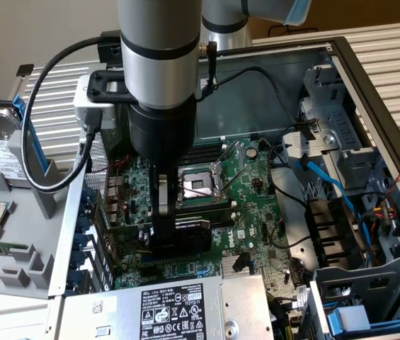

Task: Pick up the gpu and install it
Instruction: 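Insert the gpu into the slot, then press down on the gpu until it lock into place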

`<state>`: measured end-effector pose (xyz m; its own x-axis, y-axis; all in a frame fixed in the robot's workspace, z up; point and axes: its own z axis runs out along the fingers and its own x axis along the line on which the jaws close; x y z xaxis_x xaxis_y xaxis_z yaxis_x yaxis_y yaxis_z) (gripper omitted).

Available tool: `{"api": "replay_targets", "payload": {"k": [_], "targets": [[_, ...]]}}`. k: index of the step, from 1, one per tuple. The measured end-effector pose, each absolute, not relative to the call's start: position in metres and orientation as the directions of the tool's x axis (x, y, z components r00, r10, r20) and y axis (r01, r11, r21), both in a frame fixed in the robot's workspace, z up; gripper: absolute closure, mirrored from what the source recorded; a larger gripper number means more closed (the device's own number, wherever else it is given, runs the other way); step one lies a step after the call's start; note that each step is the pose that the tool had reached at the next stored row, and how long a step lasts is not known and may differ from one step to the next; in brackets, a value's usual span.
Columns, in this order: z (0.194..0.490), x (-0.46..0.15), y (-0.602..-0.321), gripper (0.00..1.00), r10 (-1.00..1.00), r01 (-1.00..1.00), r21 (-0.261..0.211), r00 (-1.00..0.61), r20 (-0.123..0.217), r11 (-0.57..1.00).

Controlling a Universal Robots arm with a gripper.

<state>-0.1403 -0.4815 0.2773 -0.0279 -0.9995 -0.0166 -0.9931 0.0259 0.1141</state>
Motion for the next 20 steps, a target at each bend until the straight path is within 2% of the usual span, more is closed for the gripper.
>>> {"api": "replay_targets", "payload": {"k": [4, 20], "targets": [[0.2849, -0.1403, -0.4815, 0.53, -0.999, -0.993, 0.114, -0.028, -0.017, 0.026], [0.2851, -0.1403, -0.4815, 0.55, -0.999, -0.993, 0.114, -0.028, -0.017, 0.026]]}}
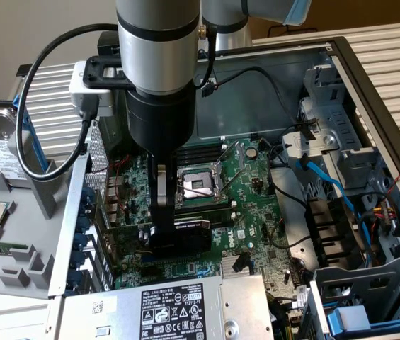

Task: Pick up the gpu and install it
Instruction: 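Press down on the gpu until it lock into place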

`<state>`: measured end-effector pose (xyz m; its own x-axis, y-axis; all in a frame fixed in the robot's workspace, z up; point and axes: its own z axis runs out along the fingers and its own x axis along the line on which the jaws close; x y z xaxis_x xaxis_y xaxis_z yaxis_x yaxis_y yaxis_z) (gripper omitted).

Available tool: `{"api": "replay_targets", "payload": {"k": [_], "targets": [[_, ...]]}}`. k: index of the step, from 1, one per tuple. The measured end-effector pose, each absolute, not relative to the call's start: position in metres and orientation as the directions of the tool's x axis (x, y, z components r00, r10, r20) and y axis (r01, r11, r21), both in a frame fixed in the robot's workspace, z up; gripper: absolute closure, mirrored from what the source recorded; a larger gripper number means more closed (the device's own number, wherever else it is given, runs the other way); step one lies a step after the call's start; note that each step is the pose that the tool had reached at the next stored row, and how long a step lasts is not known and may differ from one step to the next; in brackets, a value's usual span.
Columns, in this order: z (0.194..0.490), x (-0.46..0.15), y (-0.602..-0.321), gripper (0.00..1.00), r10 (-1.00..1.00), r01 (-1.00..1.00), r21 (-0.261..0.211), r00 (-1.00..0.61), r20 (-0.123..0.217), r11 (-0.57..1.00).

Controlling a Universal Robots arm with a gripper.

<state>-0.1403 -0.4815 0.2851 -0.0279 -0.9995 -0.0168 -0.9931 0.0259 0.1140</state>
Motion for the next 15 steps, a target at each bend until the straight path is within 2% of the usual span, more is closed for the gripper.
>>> {"api": "replay_targets", "payload": {"k": [1, 2, 3, 4, 5, 6, 8, 15], "targets": [[0.2851, -0.1403, -0.4815, 0.62, -0.999, -0.993, 0.114, -0.028, -0.017, 0.026], [0.2851, -0.1403, -0.4815, 0.62, -0.999, -0.993, 0.114, -0.028, -0.017, 0.026], [0.2851, -0.1403, -0.4815, 0.68, -0.999, -0.993, 0.114, -0.028, -0.017, 0.026], [0.2851, -0.1403, -0.4815, 0.68, -0.999, -0.993, 0.114, -0.028, -0.017, 0.026], [0.2850, -0.1403, -0.4815, 0.80, -0.999, -0.993, 0.114, -0.028, -0.017, 0.026], [0.2851, -0.1403, -0.4815, 0.80, -0.999, -0.993, 0.114, -0.028, -0.017, 0.026], [0.2851, -0.1403, -0.4815, 0.89, -0.999, -0.993, 0.114, -0.028, -0.017, 0.026], [0.2850, -0.1403, -0.4815, 0.89, -0.999, -0.993, 0.114, -0.028, -0.017, 0.026]]}}
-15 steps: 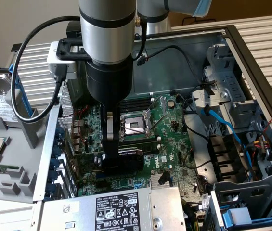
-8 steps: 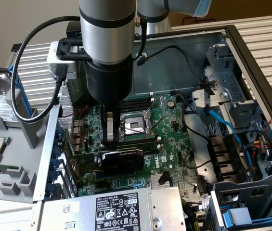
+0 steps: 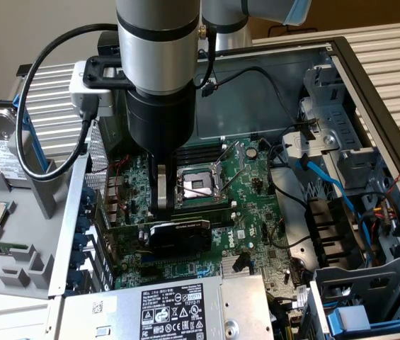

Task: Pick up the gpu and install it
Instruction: 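Press down on the gpu until it lock into place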

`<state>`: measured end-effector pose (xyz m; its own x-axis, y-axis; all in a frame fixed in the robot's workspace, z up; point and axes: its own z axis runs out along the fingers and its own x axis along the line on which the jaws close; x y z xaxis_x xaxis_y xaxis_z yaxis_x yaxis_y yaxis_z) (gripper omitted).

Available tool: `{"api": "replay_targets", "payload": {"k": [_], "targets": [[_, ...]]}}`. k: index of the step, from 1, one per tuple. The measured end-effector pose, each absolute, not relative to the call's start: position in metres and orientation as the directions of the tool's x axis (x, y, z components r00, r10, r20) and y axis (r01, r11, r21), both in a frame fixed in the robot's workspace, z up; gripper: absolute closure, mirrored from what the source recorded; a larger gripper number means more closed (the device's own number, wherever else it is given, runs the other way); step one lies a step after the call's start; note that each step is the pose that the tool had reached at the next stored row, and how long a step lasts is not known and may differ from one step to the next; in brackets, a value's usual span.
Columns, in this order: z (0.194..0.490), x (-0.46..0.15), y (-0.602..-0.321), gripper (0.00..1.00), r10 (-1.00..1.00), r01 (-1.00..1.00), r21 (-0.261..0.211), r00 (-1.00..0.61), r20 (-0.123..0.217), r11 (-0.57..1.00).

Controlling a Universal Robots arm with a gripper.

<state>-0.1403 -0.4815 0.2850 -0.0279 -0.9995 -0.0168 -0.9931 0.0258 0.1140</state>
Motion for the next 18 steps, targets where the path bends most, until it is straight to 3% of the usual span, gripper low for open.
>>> {"api": "replay_targets", "payload": {"k": [18], "targets": [[0.2863, -0.1402, -0.4809, 0.89, -0.999, -0.994, 0.106, -0.028, -0.023, 0.025]]}}
